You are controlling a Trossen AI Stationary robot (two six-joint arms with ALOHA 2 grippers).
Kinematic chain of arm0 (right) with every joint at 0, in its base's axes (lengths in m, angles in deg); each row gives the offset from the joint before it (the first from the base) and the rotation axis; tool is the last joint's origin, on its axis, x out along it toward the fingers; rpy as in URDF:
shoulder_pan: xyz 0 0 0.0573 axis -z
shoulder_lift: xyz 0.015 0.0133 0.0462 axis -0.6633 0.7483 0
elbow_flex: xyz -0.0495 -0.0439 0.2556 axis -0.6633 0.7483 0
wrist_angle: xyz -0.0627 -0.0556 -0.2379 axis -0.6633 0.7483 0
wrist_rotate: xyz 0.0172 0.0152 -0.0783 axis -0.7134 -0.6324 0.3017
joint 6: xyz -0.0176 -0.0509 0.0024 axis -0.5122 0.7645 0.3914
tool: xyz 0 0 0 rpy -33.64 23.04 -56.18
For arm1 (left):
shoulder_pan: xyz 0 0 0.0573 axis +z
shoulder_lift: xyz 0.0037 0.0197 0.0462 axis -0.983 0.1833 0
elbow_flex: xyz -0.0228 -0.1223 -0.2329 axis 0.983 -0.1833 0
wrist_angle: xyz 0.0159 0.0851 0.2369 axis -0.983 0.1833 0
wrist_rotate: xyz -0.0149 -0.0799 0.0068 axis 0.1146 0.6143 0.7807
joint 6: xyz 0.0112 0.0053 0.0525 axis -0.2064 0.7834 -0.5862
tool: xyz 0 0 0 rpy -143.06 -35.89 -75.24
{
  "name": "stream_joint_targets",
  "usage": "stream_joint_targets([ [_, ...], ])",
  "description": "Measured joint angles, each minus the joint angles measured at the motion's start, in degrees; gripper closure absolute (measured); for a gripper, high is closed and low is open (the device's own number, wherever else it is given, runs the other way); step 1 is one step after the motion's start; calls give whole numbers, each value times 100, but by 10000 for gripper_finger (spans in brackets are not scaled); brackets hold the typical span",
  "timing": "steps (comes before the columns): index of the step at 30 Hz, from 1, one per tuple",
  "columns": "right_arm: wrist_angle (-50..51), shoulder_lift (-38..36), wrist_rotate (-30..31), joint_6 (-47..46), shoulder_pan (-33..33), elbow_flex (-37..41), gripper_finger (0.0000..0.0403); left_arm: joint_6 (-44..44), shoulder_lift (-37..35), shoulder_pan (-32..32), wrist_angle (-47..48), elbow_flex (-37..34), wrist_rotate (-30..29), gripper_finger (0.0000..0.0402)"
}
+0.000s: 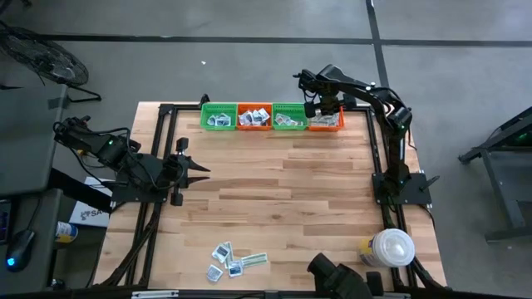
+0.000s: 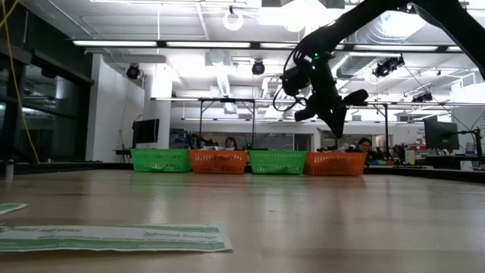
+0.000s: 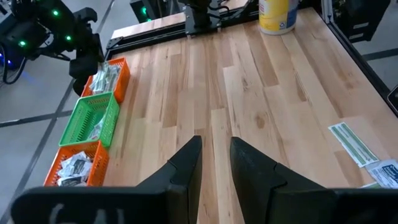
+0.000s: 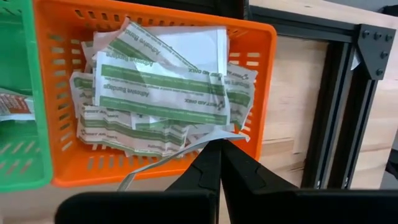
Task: Pick & Place First Aid Supplies
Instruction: Put the top green bandage pack in the right orange bin, then put the top gray towelette pack in the left orange bin
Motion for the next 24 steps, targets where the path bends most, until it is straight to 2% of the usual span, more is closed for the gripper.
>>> stream_joint_targets([
  [6,-10,0,-14,-5,51,0,391,0,1,0,2,0,0,321],
  [17,-35,0,-38,17,109,0,306,2,0,2,2,0,0,321],
  [24,-35,-42,-172,417,-20,0,294,2,2,0,67,0,11,321],
])
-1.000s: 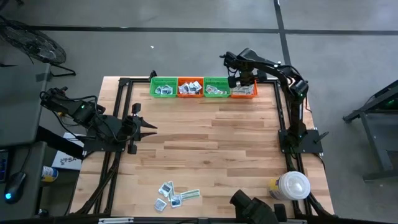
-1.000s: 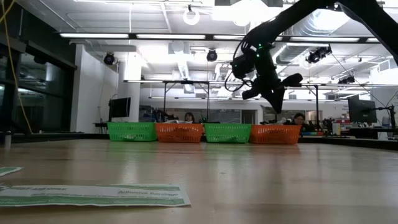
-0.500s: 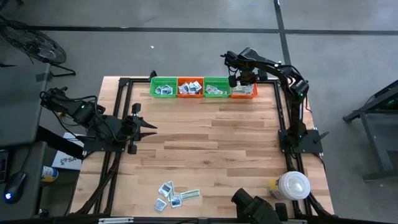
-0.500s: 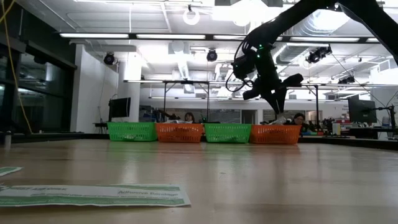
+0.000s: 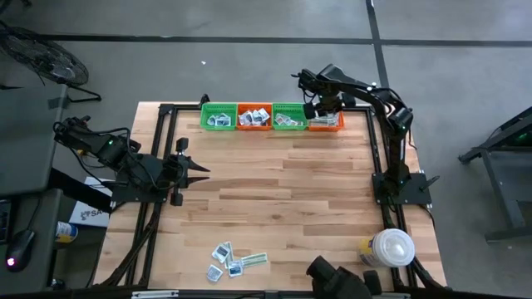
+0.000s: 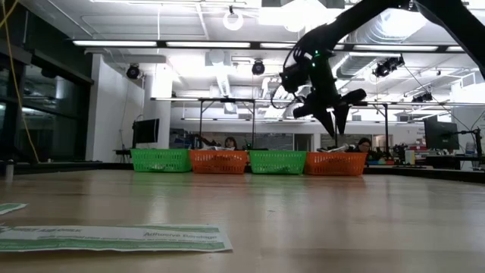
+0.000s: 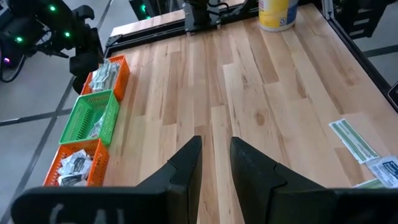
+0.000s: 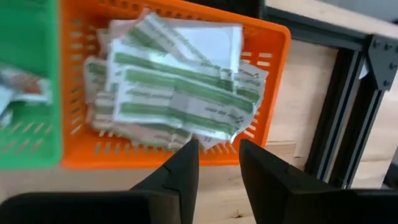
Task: Pick & Place First Aid Supplies
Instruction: Put the top gray towelette pack in the left orange bin
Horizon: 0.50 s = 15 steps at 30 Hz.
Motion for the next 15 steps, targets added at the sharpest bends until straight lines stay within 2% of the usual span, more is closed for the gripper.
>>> stream_joint_targets([
  [9,-546,-654,97,467,-312,0,295,-2,0,0,38,0,2,321],
  [15,-835,-1169,86,718,-752,-2,295,-2,0,0,42,0,7,321],
])
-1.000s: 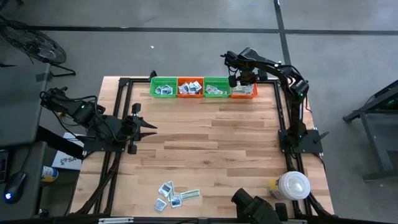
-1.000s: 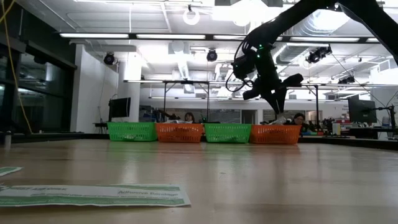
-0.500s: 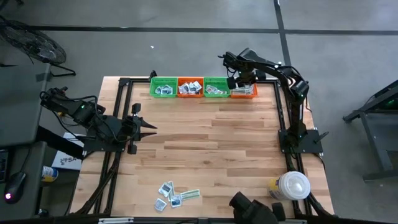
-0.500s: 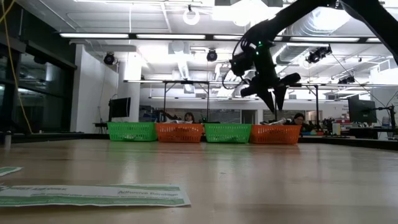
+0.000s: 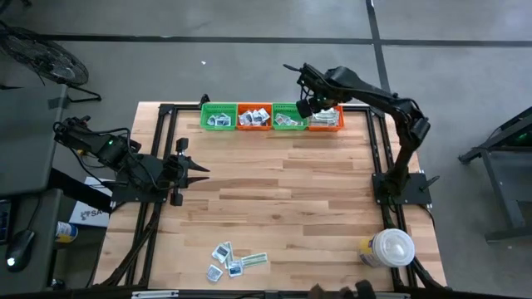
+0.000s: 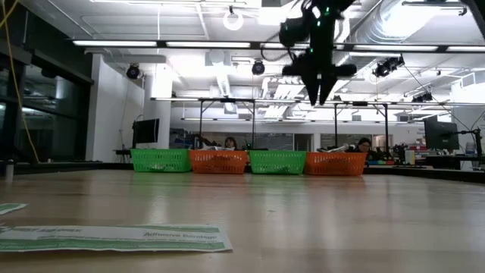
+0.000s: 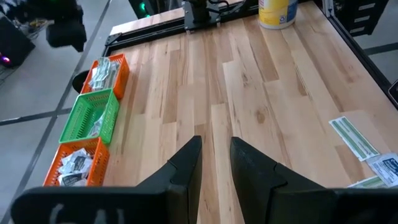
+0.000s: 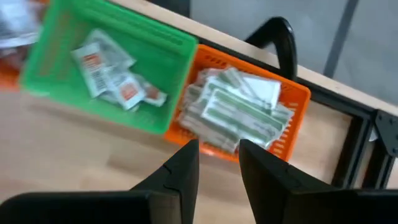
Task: Pick & Place First Aid Supplies
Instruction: Put the top gray towelette pack in the left orange bin
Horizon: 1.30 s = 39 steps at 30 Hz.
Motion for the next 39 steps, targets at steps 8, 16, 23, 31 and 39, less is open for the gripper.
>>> stream_joint_targets([
  [8,-3,-502,-186,-535,-977,0,295,-73,0,0,-2,0,4,321],
  [16,-106,-620,-321,-1460,-2333,0,295,-109,0,0,-7,0,9,321],
  [23,-326,-620,-54,-2345,-3489,0,295,-140,17,0,-8,-2,437,321],
  [31,-258,-620,582,-3058,-4425,0,295,-51,256,0,-90,-597,1226,320],
  [39,133,-670,912,-3301,-4610,2,295,530,727,0,-733,-1415,2112,287],
])
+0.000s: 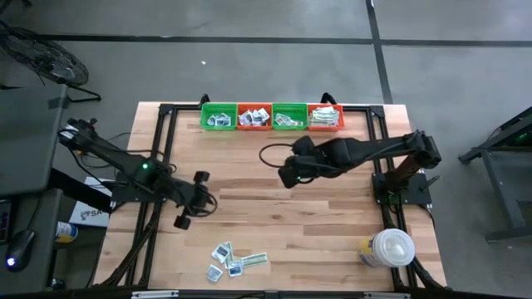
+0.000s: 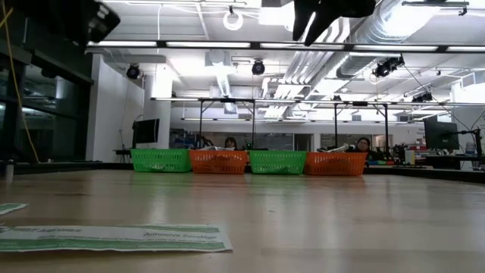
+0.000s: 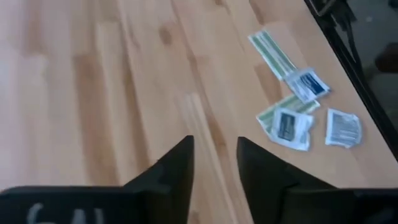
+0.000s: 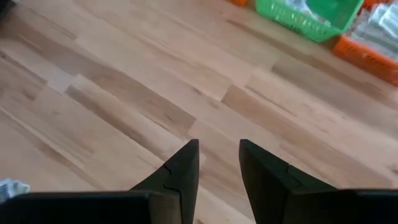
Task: Pick & Place First Aid Supplies
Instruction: Put the top gray towelette pack in the left orange bin
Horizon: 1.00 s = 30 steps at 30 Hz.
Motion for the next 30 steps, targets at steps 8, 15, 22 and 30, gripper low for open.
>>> stream_joint_targets([
  [8,354,-471,255,566,171,0,295,885,623,-11,-130,-378,707,217],
  [15,616,-895,422,1242,173,0,295,1889,1508,-295,-841,-533,952,213],
  [22,660,-1001,554,1856,175,0,295,2141,2335,-874,-2085,-538,1090,213],
  [30,580,-1001,514,2459,173,0,295,2641,2835,-1435,-2354,-533,593,213],
])
